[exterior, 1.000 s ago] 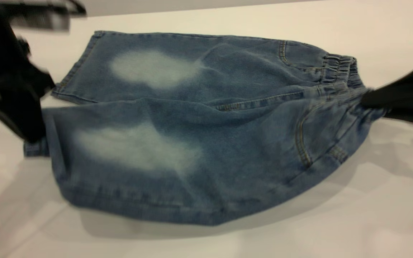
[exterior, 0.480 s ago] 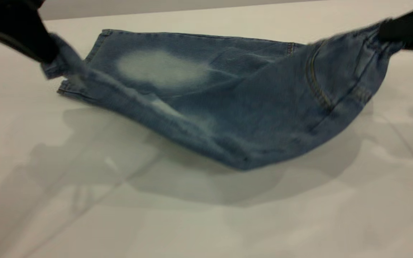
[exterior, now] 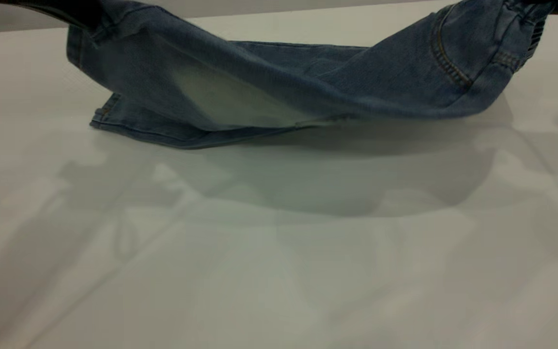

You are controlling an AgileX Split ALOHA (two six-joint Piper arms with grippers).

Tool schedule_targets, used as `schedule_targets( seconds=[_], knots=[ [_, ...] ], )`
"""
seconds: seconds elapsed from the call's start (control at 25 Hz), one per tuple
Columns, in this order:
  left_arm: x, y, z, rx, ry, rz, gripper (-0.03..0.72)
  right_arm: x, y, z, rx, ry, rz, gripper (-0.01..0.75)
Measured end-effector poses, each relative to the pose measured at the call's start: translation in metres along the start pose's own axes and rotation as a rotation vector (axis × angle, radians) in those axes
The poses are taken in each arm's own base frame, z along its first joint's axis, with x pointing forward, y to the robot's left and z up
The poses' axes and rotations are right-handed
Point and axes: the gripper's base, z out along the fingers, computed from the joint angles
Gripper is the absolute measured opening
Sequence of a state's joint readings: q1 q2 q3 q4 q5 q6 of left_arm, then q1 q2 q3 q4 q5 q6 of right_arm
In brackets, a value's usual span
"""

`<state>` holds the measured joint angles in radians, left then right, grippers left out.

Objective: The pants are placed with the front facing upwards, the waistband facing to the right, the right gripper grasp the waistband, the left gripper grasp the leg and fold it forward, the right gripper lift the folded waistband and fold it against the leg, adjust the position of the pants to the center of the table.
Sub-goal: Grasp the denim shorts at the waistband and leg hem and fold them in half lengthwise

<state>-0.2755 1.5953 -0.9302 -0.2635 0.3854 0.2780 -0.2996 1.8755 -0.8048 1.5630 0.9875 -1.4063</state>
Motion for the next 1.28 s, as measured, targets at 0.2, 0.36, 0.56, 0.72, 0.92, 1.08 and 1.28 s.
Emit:
schedule_targets(
  seconds=[0.2, 0.36, 0.56, 0.72, 0.92, 1.08, 1.28],
  knots=[
    [-0.002, 0.005, 0.022, -0.032, -0.047, -0.006, 0.039, -0.007, -0.008, 0.001, 0.08, -0.022, 0.056, 0.035],
    [-0.001, 0.011, 0.038, -0.057, -0.069, -0.015, 0.039, -0.015, -0.01, 0.0, 0.13, -0.013, 0.061, 0.035],
    [-0.007, 0.016, 0.048, -0.078, -0.108, -0.017, 0.039, -0.028, -0.011, -0.002, 0.19, -0.001, 0.063, 0.035],
    [-0.022, 0.017, 0.052, -0.081, -0.137, 0.014, 0.039, -0.034, -0.011, -0.003, 0.208, 0.001, 0.061, 0.035],
    [-0.037, 0.018, 0.063, -0.072, -0.126, 0.04, 0.039, -0.034, -0.018, 0.0, 0.221, 0.005, 0.073, 0.035],
    [-0.044, 0.02, 0.074, -0.07, -0.121, 0.05, 0.039, -0.036, -0.03, 0.01, 0.208, 0.032, 0.078, 0.035],
    [-0.04, 0.021, 0.083, -0.07, -0.105, 0.048, 0.039, -0.046, -0.041, 0.021, 0.176, 0.047, 0.082, 0.035]
  ],
)
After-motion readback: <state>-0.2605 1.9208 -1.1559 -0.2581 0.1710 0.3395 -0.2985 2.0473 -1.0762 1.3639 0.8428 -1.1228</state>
